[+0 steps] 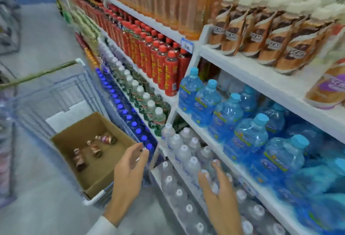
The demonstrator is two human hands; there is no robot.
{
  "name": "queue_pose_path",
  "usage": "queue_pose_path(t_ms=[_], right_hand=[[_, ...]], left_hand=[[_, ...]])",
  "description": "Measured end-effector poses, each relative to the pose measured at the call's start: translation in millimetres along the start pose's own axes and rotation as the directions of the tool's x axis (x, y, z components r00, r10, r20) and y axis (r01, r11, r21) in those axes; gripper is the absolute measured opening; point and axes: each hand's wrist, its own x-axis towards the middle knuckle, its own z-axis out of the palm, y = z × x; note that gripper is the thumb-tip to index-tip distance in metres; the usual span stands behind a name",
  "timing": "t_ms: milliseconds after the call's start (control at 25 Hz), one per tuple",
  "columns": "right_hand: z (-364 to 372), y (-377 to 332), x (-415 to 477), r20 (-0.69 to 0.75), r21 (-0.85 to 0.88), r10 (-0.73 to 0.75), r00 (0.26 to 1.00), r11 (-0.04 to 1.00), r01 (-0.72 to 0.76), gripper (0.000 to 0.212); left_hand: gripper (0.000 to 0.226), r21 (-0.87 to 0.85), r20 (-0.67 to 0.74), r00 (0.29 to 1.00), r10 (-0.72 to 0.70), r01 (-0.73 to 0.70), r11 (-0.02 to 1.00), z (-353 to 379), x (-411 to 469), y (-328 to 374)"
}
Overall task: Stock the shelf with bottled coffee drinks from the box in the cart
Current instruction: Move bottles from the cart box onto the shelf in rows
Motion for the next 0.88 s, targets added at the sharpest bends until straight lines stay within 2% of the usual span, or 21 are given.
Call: queue_pose_path(t_ms=[160,280,360,560,640,760,880], right_hand=[[78.1,5.8,15.9,0.145,-0.079,0.127,0.981,0.99,-0.117,0.049],[128.8,7.8,27.8,0.327,-0.192,0.202,0.923,0.971,-0.144,0.063],[161.9,7.1,36.5,0.396,-0.254,0.229,0.889,0.958,-0.134,0.065],[249.7,-0.7,50.2,0.287,-0.323,0.285,0.915,0.928,-0.188,0.044],[273.5,-11.3,59.5,0.329,-0.357,0.297,0.897,0.918,-0.173,0.042],[302.5,-24.4,78.9,0.463,-0.4,0.313,0.829,0.909,-0.119,0.047],[343.5,-30.1,110.0,0.576,-0.41,0.286,0.766,0.912,-0.032,0.047]], left_hand=[[0.021,-0.036,-0.121,0.985,-0.124,0.121,0.992,-70.0,9.6,-33.9],[0.02,-0.054,-0.197,0.95,-0.243,0.237,0.97,-116.9,15.4,-64.7],[0.019,-0.038,-0.245,0.925,-0.289,0.289,0.957,-145.1,23.1,-83.6],[0.019,-0.069,-0.304,0.862,-0.406,0.405,0.912,-201.6,47.3,-128.1],[0.017,-0.076,-0.323,0.844,-0.428,0.428,0.901,-216.3,57.3,-137.8],[0.019,-0.04,-0.331,0.833,-0.443,0.457,0.889,-229.7,75.8,-148.3],[0.022,-0.058,-0.373,0.785,-0.495,0.513,0.856,-232.4,111.2,-162.5]])
